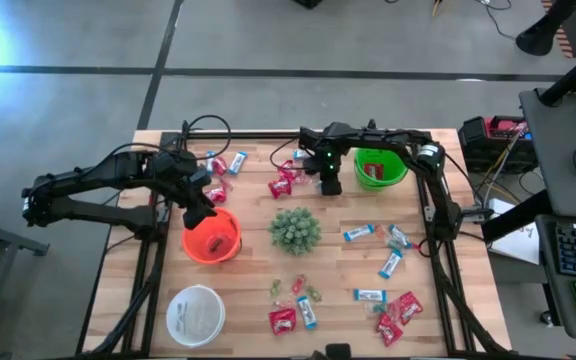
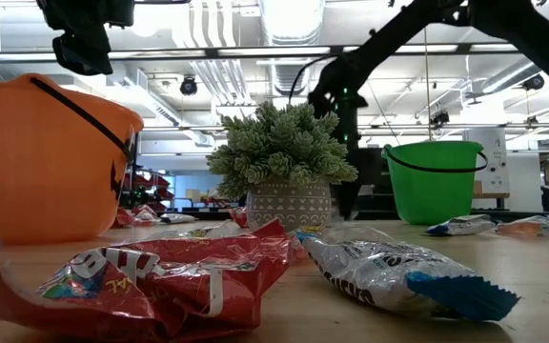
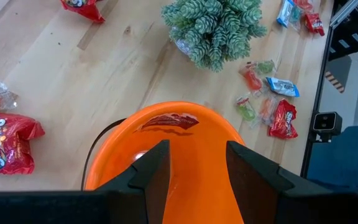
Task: Sort candy
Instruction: Put the blue gummy into the orange bucket
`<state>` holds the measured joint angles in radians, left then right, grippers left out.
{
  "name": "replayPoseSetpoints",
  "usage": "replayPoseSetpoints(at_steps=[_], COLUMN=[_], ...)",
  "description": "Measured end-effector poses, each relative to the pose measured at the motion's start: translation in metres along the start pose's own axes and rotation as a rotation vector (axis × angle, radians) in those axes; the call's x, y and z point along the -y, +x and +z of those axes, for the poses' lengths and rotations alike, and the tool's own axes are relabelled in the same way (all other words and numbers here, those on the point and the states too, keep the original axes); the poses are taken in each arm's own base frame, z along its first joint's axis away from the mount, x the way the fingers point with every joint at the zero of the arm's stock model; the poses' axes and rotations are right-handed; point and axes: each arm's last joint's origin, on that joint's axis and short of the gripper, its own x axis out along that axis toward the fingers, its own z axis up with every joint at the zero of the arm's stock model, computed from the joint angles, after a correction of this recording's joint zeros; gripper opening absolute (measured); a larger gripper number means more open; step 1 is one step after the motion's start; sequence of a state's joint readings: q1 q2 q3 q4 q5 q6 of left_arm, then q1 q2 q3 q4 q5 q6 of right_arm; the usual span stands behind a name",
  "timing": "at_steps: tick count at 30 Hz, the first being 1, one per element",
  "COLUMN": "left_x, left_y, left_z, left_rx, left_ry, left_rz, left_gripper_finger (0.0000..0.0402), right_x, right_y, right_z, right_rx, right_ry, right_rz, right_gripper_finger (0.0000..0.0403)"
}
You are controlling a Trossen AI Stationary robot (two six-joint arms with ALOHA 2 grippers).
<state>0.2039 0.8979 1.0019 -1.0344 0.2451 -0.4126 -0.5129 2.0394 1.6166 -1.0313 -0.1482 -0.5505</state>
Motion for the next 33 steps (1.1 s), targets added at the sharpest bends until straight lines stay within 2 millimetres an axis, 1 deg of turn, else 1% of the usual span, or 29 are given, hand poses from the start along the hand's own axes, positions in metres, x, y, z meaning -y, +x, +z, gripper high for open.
replayPoseSetpoints(at_steps=[6, 10, 12, 15, 18, 20, 24, 28, 33], left_x=[0.000, 0.000, 0.000, 0.000, 0.001, 0.003, 0.010, 0.015, 0.021], left_y=[0.000, 0.000, 0.000, 0.001, 0.001, 0.001, -0.003, -0.009, -0.009], left_z=[0.000, 0.000, 0.000, 0.000, 0.001, 0.004, 0.013, 0.023, 0.038], left_rx=[0.000, -0.001, -0.002, -0.004, -0.002, 0.013, 0.073, 0.113, 0.144], left_ry=[0.000, 0.000, 0.000, 0.000, 0.008, 0.017, 0.050, 0.102, 0.112], left_rz=[0.000, -0.007, -0.007, -0.006, -0.023, -0.071, -0.156, -0.141, -0.112], left_gripper_finger=[0.0139, 0.0139, 0.0139, 0.0139, 0.0139, 0.0142, 0.0157, 0.0180, 0.0192], right_x=[-0.010, -0.024, -0.031, -0.045, -0.065, -0.080, -0.108, -0.132, -0.150], right_y=[-0.052, -0.094, -0.112, -0.129, -0.146, -0.155, -0.166, -0.170, -0.173], right_z=[0.006, 0.014, 0.019, 0.032, 0.045, 0.053, 0.067, 0.080, 0.091], right_rx=[0.103, 0.225, 0.284, 0.353, 0.423, 0.459, 0.543, 0.622, 0.716], right_ry=[0.042, 0.060, 0.082, 0.099, 0.066, 0.053, 0.046, 0.044, 0.064], right_rz=[-0.064, -0.115, -0.133, -0.141, -0.135, -0.130, -0.109, -0.080, -0.048], right_gripper_finger=[0.0009, 0.0009, 0.0009, 0.0009, 0.0009, 0.0009, 0.0009, 0.0009, 0.0009])
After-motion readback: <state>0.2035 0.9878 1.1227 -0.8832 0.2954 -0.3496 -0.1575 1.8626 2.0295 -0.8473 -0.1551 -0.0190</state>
